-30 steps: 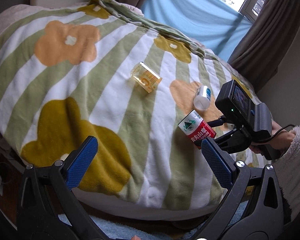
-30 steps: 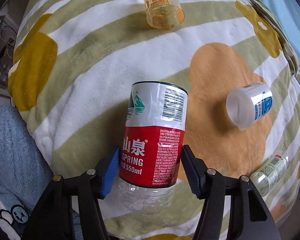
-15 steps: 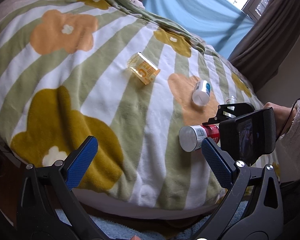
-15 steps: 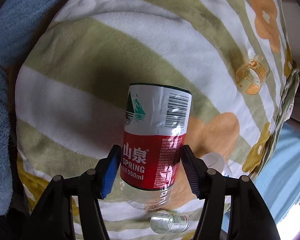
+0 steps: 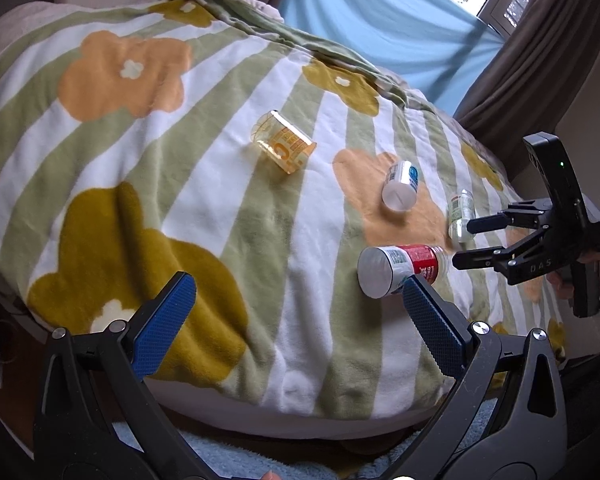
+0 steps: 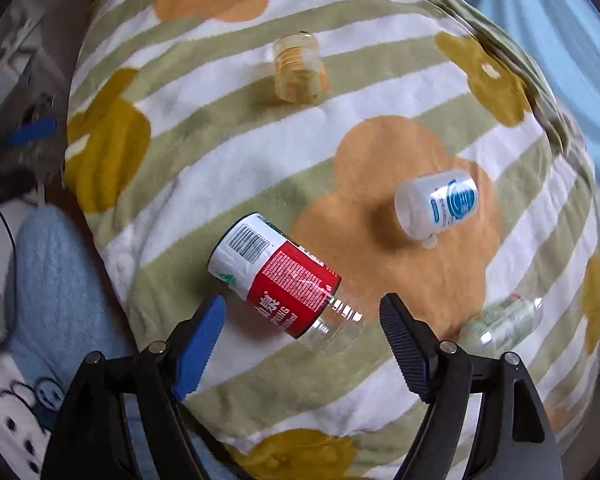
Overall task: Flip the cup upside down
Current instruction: 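Rotate the right gripper to turn the bottle cap-down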
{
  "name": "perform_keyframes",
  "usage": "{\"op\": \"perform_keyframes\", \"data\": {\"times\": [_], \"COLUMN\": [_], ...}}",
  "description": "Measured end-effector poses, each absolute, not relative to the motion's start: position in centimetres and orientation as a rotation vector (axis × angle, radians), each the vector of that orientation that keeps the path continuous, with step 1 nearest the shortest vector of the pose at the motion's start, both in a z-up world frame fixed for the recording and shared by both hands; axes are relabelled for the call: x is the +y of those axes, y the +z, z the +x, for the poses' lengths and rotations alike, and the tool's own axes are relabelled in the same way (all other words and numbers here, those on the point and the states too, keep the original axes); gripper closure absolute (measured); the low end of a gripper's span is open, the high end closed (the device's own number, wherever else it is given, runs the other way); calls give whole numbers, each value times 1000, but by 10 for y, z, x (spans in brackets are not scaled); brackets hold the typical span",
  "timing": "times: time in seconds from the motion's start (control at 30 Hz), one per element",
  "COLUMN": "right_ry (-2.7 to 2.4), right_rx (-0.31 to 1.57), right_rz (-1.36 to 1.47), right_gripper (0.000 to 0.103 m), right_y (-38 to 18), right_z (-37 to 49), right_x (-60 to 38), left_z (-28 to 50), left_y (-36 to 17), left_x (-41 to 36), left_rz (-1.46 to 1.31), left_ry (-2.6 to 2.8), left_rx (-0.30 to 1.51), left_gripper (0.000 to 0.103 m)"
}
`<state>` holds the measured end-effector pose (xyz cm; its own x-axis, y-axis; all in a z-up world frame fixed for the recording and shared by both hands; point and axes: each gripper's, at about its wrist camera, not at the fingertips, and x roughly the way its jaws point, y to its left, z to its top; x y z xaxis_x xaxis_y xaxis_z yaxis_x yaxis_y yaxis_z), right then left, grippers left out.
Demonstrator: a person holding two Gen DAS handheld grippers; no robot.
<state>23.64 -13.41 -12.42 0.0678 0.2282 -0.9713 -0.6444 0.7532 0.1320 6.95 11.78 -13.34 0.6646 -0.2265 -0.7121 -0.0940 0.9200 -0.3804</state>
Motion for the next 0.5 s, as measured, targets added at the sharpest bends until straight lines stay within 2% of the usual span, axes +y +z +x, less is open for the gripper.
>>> {"op": "perform_keyframes", "data": {"times": [0.03, 0.07, 0.1, 0.13, 0.27, 0.37, 0.5], "right_ry": [681, 617, 497, 497, 299, 163, 78], "right_rx": [1353, 1406, 1474, 1474, 1515, 1502, 1355], "right_rz": [-379, -233, 53, 53, 682, 873, 1091], "right_gripper": [27, 27, 27, 27, 27, 27, 27], "right_y": [-124, -124, -131, -131, -168, -200, -212], "right_z": [236, 229, 230, 230, 196, 183, 184], "right_x": [-134, -146, -170, -170, -213, -218, -225], "left_z": [67, 65, 63, 62, 54, 49, 44], "left_y": [-131, -130, -129, -128, -128, -128, -127], "left_x": [118, 118, 119, 119, 117, 114, 118], "left_rz": [-411, -413, -417, -424, -451, -445, -443], "left_ry": [-80, -81, -83, -87, -118, -131, -134], "left_rx": [839, 831, 825, 819, 810, 809, 806], "left_gripper": [0, 0, 0, 0, 0, 0, 0]}}
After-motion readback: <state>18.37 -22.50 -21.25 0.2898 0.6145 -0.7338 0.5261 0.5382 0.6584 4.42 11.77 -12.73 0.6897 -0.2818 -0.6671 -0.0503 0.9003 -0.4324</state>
